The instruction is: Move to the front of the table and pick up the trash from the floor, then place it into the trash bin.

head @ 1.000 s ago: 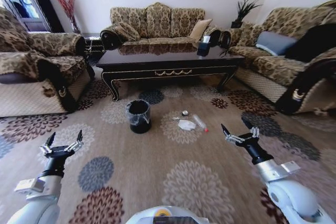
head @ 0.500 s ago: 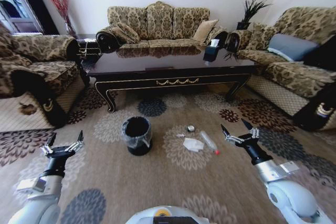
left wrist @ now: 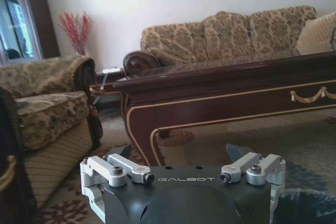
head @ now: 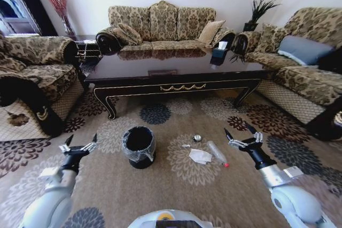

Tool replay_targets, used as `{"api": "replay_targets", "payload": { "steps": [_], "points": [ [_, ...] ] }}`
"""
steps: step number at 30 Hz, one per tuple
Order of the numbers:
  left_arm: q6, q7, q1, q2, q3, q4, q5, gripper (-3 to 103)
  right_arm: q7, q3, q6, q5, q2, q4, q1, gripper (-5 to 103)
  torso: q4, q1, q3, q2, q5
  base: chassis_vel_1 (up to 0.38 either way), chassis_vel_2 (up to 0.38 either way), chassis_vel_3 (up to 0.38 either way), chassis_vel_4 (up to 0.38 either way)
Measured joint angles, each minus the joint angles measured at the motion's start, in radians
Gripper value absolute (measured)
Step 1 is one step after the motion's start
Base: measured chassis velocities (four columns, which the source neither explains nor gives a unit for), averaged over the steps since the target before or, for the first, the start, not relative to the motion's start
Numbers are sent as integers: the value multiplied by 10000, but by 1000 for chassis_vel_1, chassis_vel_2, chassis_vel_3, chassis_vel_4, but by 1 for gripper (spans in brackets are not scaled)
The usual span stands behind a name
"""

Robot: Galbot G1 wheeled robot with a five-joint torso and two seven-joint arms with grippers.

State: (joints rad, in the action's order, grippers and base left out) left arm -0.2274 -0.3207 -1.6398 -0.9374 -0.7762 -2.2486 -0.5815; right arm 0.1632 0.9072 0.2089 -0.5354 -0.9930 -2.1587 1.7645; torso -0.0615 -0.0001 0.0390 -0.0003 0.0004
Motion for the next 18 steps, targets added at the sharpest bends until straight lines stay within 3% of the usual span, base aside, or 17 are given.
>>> {"api": "replay_targets", "payload": {
  "steps": [3,7,10,12,16,18],
  "points": [
    [-522,-321,489,614,285,12,-902,100,-13,-144,-12,26,47,16,-97,100,-13,1,2,0,-8,0,0,0,0],
    [-1091,-674,829,1460,438,233,-2148,100,-74,-724,-90,9,425,281,-699,100,18,0,2,0,1,6,4,-7,-40],
    [-1313,-784,1247,1951,947,556,-2705,100,-76,-711,-85,-10,430,287,-587,100,11,1,2,1,-6,0,0,0,0],
    [-1572,-854,1829,2317,1805,981,-3180,100,-76,-595,-57,2,353,241,-403,100,-2,0,2,0,-3,0,0,0,0],
    [-1912,-1000,2728,2431,2699,1420,-3788,100,-77,-540,-50,6,312,190,-319,100,1,0,2,0,-7,0,0,0,0],
    [-2269,-1198,3943,2449,3548,1989,-4519,100,-80,-544,-50,14,311,172,-292,100,6,0,2,1,-5,0,0,0,0]
  ]
}}
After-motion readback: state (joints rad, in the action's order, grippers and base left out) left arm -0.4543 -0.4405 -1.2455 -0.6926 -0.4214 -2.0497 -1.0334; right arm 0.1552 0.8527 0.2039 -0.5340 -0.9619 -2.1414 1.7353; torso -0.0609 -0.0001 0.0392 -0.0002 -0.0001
